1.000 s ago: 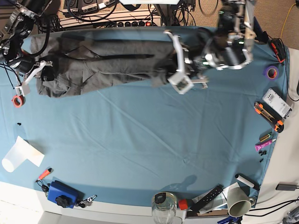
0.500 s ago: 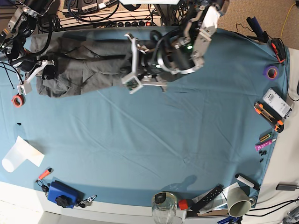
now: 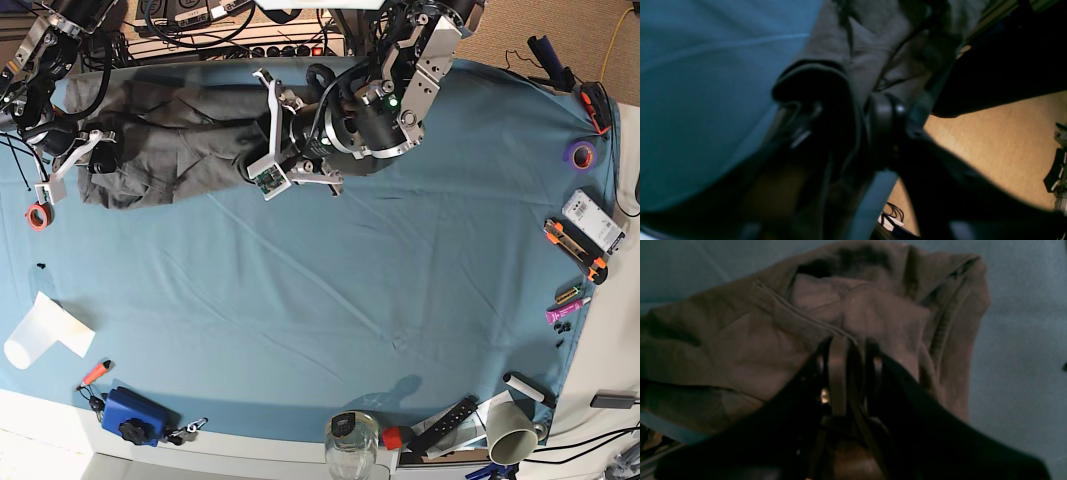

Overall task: Fold the T-shirt properly
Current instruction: 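Grasp the strip end with the left gripper and fold it toward the right gripper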

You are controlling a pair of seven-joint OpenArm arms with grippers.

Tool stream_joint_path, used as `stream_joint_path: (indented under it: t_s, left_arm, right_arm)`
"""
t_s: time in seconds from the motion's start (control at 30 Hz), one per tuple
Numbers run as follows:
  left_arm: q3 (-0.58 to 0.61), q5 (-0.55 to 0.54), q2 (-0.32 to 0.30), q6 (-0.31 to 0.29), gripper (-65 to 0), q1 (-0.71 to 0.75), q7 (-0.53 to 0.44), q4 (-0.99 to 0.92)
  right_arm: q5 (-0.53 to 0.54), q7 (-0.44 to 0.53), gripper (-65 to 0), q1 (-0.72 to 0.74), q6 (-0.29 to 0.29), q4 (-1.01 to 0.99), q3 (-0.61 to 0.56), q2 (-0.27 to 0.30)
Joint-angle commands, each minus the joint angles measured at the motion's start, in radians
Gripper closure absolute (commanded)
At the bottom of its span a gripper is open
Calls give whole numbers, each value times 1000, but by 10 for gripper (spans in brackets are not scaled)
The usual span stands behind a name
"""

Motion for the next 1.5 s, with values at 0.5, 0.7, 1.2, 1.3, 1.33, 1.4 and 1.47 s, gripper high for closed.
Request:
stream_joint_path:
  t_s: [0.5, 0.7, 1.2, 1.3, 1.33, 1.4, 1.47]
  left_arm:
    - [2, 39, 11, 83, -220, 8, 112, 82]
    - [2, 96, 5, 114, -90, 77, 151, 82]
    - [2, 263, 3, 111, 0, 142, 164, -71]
    - [2, 263, 6, 112, 0, 141, 190, -66]
    - [2, 260, 6, 113, 0, 142, 196, -51]
    - [2, 257, 6, 135, 0, 142, 195, -5]
    - [2, 258, 6, 161, 0, 145, 184, 56]
  right_arm:
    - [9, 38, -103, 8, 3, 18, 10, 20]
    - [9, 45, -103, 9, 3, 18, 10, 20]
    - [11, 48, -103, 9, 3, 18, 10, 21]
    - [37, 60, -103, 9, 3, 18, 18, 24]
    - [71, 59, -103, 9, 3, 18, 29, 27]
    - [134, 59, -103, 9, 13, 18, 61, 37]
    - [174, 57, -103, 9, 37, 18, 109, 48]
